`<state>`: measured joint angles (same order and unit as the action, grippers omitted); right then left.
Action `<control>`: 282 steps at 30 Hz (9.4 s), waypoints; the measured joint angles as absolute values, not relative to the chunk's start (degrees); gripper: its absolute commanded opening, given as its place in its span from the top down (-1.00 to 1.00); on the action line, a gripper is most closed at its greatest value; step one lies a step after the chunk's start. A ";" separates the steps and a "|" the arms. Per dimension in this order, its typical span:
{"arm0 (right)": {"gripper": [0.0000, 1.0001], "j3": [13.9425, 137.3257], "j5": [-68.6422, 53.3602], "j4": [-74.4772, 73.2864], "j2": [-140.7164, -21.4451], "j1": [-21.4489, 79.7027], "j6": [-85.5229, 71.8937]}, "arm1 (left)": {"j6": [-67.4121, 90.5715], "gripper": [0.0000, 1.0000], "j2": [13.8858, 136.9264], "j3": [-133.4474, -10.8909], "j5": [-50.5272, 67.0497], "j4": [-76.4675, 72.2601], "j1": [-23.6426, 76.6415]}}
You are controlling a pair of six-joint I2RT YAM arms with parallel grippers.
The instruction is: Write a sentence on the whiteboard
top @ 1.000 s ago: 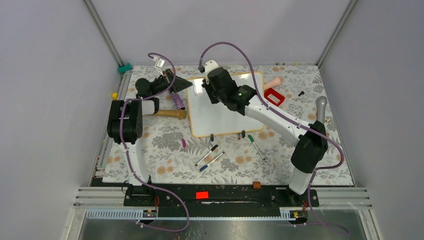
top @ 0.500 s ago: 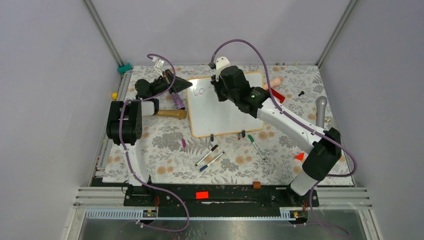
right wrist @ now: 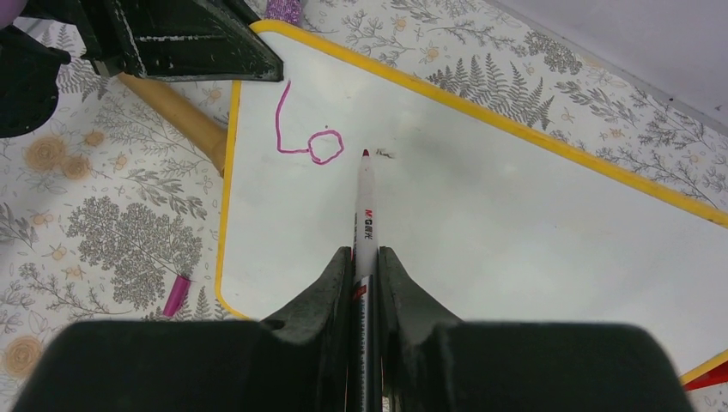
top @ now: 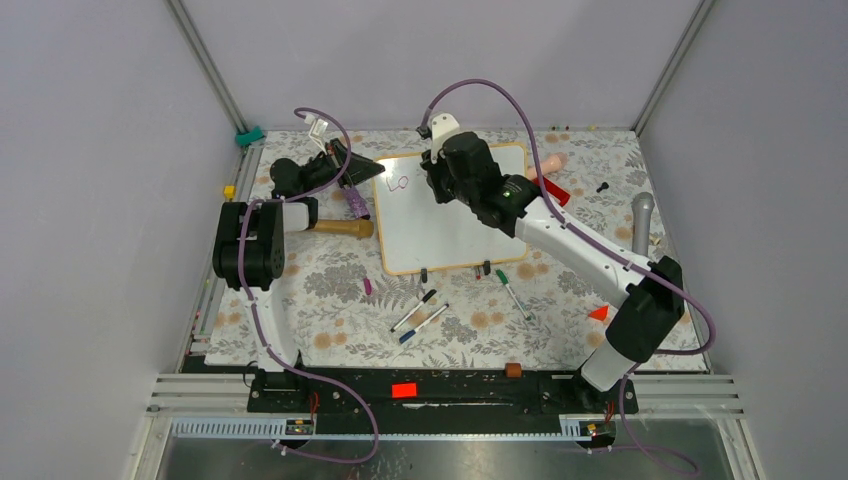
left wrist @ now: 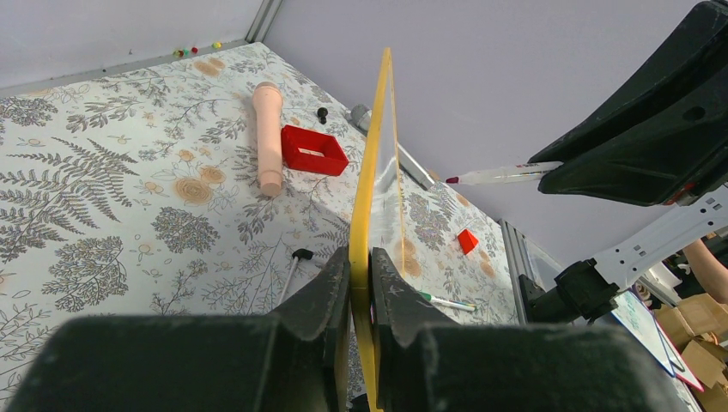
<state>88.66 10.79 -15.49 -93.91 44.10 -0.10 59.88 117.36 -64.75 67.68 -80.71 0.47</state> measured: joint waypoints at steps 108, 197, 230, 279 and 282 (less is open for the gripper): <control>1.00 103.00 18.57 -27.99 -106.13 46.33 -1.58 | 59.00 0.97 117.36 -64.73 67.48 -80.31 0.47; 1.00 100.36 19.11 -26.70 -104.01 44.12 -2.00 | 58.67 0.98 117.36 -64.71 67.31 -79.72 0.47; 1.00 97.91 13.91 -26.52 -103.44 43.79 -2.07 | 58.46 0.98 117.36 -64.71 67.20 -79.42 0.47; 1.00 79.53 9.85 -14.35 -84.90 41.47 -1.83 | 58.59 0.97 117.36 -64.45 67.26 -80.66 0.49; 1.00 79.09 9.87 -13.02 -84.90 41.39 -1.50 | 58.59 0.97 117.36 -64.38 67.22 -80.68 0.49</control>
<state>79.09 9.87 -13.02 -84.90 41.39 -1.50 58.59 117.36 -64.38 67.22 -80.68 0.49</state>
